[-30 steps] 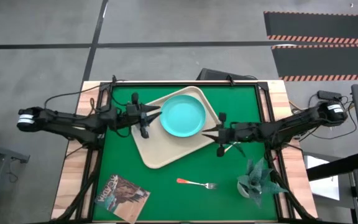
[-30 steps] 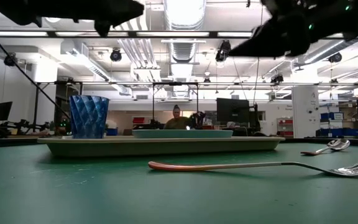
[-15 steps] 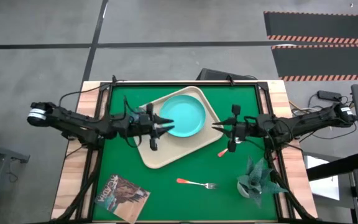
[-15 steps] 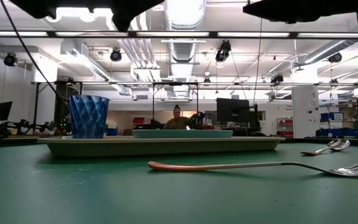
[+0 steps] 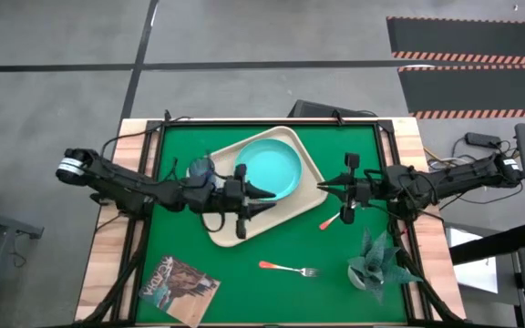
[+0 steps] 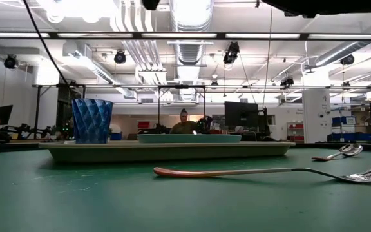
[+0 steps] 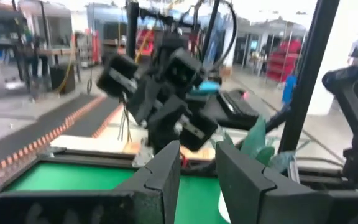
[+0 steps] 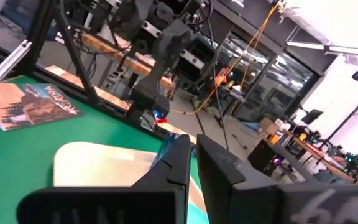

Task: Pick and place plate/cup/fork/spoon on tray
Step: Put the orange fork on the white tray

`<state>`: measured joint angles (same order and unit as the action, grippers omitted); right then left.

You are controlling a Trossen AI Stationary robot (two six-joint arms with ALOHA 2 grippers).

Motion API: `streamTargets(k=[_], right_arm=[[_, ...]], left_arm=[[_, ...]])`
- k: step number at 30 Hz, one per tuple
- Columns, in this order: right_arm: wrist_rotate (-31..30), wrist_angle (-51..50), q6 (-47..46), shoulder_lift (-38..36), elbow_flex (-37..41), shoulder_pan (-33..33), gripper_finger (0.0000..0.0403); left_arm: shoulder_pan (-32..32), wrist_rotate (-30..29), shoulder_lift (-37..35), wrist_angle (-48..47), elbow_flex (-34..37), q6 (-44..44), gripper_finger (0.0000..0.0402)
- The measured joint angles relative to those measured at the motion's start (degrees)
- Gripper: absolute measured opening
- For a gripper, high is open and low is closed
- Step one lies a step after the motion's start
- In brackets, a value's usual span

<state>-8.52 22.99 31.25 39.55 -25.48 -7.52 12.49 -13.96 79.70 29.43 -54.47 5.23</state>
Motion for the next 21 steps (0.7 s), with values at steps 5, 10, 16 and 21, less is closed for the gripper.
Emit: streamTargets(k=[5,10,16,21], right_arm=[[0.2,-0.1,1.3,-2.4,0.2,0.0,0.0018],[0.7,-0.1,1.1,-4.9,0.4,0.0,0.0018],[1.5,-0.5,1.0,-8.0,0.6,-0.1,0.0018],[1.5,-0.8,1.7,-10.3,0.7,-0.1,0.0018]], left_arm=[[0.0,0.0,4.0,-9.6,-7.6,3.5,0.0089],[0.3,0.0,9.3,-19.7,-15.4,5.9,0.0089],[1.5,-0.3,14.8,-30.7,-22.8,13.6,0.0088],[2.8,-0.5,18.0,-36.2,-26.5,20.2,0.0071]])
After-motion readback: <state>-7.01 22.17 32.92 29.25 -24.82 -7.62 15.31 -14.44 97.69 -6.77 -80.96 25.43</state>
